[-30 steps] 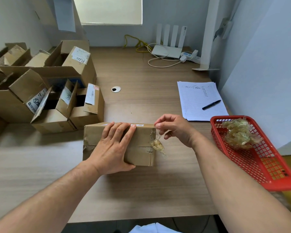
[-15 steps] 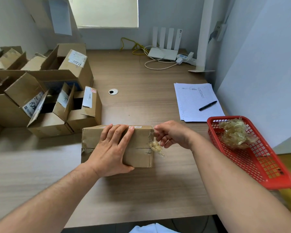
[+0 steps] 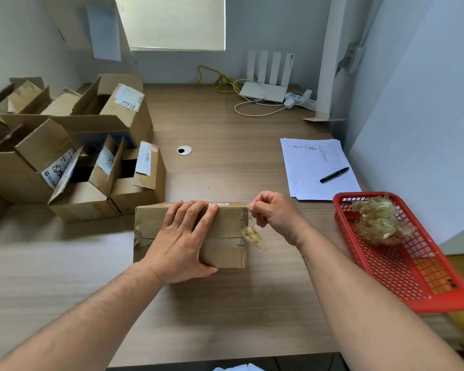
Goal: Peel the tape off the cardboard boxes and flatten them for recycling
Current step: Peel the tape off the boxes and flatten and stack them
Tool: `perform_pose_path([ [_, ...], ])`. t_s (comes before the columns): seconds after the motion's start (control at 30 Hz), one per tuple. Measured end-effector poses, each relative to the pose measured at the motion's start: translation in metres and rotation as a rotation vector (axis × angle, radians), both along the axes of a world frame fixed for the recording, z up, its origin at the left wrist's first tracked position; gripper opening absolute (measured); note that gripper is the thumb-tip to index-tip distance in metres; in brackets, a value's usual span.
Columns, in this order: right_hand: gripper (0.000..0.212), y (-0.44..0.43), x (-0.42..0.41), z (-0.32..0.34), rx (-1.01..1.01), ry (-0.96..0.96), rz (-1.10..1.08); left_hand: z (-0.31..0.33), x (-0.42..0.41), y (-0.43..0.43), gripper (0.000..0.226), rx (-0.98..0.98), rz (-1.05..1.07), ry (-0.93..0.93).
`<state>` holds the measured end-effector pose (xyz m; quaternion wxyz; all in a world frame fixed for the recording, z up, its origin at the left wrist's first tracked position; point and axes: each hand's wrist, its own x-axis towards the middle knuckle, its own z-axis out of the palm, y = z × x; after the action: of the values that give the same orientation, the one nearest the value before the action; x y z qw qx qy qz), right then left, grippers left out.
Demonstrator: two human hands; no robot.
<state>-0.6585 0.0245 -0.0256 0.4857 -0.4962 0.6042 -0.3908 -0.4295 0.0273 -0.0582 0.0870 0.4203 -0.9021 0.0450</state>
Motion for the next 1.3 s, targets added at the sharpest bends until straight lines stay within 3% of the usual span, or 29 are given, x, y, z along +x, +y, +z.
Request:
perform_pose_path([
  [0.13,0.021,-0.007,-0.007,0.024,-0.214,-0.152,-0.147,0.001,0.000,-0.003,0.122,0.030,0.036,-0.029],
  [0.2,0.022,-0.013,-0.020,0.041,-0.215,-0.156,-0.153,0.000,0.000,-0.003,0.123,0.040,0.033,-0.034],
  [0.37,0.040,-0.008,-0.018,0.032,0.123,0.209,-0.023,0.000,-0.001,0.001,0.125,0.033,0.024,-0.037],
  [0.5,0.037,-0.003,0.005,0.012,0.249,0.286,0.035,-0.001,0.000,0.004,0.127,0.013,0.019,-0.039],
  [0.63,0.023,-0.008,0.006,0.013,0.165,0.262,0.023,-0.001,-0.001,0.008,0.126,0.017,0.030,-0.046],
  [0.77,0.023,-0.008,0.006,0.014,0.064,0.303,0.043,0.001,-0.001,0.006,0.123,0.020,0.049,-0.047],
  [0.97,0.020,0.002,0.011,0.005,-0.173,0.029,-0.078,0.015,0.001,-0.006,0.123,0.055,0.076,-0.076],
  [1.13,0.020,0.005,0.010,0.001,-0.201,-0.034,-0.136,0.028,-0.009,-0.025,0.127,0.155,0.118,-0.103],
  [1.3,0.017,0.007,-0.004,-0.010,-0.139,0.079,-0.200,0.022,-0.018,-0.029,0.128,0.342,0.128,-0.090],
])
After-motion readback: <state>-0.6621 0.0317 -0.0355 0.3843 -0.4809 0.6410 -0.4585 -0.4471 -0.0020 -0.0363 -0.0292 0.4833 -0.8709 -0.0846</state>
